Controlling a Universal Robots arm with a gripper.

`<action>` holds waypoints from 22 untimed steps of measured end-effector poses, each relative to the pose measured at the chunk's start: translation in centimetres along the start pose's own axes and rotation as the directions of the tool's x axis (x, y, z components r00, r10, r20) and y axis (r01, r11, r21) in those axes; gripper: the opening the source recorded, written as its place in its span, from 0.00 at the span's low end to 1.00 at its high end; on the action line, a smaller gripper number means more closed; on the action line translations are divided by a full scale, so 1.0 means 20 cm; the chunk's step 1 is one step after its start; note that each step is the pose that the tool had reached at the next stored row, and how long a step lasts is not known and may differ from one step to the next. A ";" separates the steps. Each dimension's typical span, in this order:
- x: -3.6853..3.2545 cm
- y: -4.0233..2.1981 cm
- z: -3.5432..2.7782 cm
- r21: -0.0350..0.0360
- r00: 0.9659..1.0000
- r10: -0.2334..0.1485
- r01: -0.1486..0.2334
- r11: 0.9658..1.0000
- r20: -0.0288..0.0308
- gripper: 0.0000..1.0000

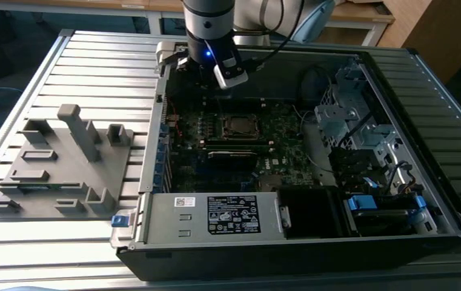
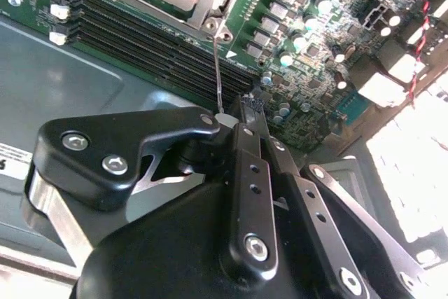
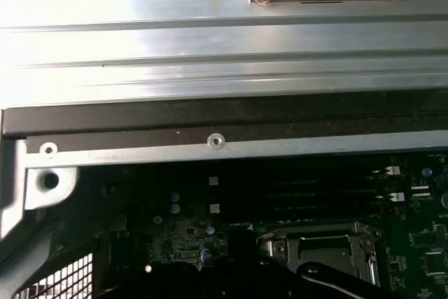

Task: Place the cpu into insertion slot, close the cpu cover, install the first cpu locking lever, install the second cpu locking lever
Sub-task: 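Install the first cpu locking lever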

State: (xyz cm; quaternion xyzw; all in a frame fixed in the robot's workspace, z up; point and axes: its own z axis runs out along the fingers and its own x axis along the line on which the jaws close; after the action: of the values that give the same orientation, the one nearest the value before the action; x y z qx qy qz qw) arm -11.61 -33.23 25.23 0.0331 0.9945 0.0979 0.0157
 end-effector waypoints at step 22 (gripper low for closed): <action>-0.058 0.003 0.003 0.000 1.000 0.000 0.000 1.000 0.000 0.11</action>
State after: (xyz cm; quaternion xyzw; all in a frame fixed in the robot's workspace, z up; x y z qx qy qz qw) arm -10.44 -33.24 25.20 0.0332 0.9945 0.0980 0.0157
